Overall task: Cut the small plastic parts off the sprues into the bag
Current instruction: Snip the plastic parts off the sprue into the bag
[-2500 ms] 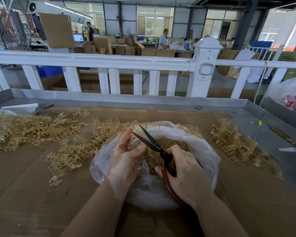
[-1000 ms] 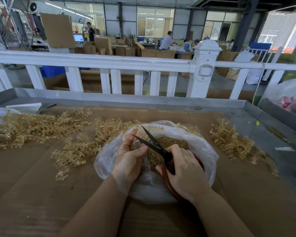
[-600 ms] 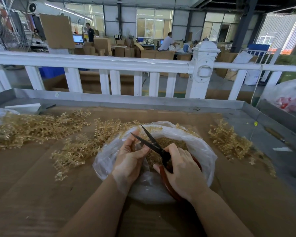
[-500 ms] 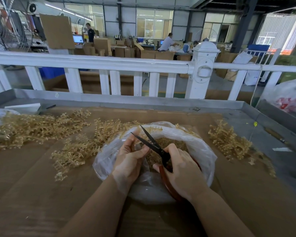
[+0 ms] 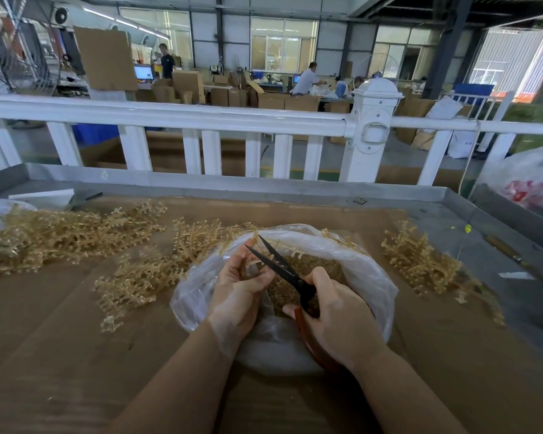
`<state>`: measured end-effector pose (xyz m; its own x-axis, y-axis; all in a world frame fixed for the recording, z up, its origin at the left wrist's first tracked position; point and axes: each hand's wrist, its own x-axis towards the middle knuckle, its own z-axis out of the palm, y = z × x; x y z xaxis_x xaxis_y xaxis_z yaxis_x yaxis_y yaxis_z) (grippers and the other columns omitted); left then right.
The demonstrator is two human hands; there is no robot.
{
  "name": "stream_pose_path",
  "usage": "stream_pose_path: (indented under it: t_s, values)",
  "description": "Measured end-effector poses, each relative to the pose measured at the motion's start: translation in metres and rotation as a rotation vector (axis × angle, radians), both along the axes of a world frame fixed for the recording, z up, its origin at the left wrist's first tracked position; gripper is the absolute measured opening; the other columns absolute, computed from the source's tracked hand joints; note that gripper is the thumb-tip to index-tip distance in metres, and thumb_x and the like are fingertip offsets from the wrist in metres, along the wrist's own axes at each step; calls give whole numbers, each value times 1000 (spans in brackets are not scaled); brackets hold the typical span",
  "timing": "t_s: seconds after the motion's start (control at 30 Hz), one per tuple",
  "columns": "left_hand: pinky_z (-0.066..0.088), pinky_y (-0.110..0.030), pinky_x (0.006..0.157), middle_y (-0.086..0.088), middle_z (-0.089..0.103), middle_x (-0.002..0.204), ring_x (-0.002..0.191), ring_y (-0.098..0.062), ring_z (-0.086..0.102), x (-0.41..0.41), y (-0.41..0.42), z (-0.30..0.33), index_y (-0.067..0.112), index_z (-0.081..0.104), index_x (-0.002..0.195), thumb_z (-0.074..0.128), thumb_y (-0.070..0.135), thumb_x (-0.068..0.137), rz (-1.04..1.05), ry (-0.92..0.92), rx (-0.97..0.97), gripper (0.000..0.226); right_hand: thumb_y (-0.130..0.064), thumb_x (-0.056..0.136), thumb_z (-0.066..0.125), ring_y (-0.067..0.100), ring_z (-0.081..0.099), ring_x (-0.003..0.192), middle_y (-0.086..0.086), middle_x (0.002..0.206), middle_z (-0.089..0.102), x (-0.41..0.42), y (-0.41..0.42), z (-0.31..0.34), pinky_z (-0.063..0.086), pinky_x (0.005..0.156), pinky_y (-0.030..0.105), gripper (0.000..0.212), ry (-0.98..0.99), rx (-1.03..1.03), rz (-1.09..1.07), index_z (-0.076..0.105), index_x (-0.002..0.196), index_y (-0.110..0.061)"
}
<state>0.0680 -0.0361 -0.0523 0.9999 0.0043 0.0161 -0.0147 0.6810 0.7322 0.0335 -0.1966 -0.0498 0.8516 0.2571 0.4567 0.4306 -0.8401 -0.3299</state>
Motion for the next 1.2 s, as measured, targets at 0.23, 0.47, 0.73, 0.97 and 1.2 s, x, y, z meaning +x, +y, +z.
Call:
stream_pose_path:
  t_s: [0.23,0.47,0.73,0.97,1.2]
  values:
    - [59,-27,69,-14,74,90,86,-21,72,-1,2,1,10,56,115,49,-21,67,-37,-34,-73,58,-59,84,51,11,53,97,-6,105,58,-3,1,3,46,85,26,46,-1,11,18,49,114,-23]
    - [56,-22,64,-11,74,83,79,-17,72,0,2,1,12,59,110,55,-16,62,-43,-26,-89,55,-55,85,56,10,54,86,-6,93,59,-3,3,2,46,76,22,40,-47,43,21,50,105,-21]
    - [58,-22,65,-5,73,77,72,-13,71,2,-1,2,14,56,118,43,-28,77,22,38,-51,60,-50,83,63,7,55,67,-6,79,61,-4,1,3,43,58,17,38,-62,41,20,52,99,-17]
    - [44,-39,98,-22,50,115,105,-33,46,-7,-4,10,11,47,135,41,-29,79,84,37,31,69,-58,82,54,13,56,80,-5,88,61,-6,-1,4,49,69,26,42,-97,-14,-7,53,103,-21]
    - [41,-39,100,-18,48,104,101,-31,42,-7,-4,8,12,48,135,43,-29,79,95,60,27,69,-57,85,56,11,55,85,-6,93,61,-6,-1,3,47,74,22,44,-70,-36,-5,52,109,-21]
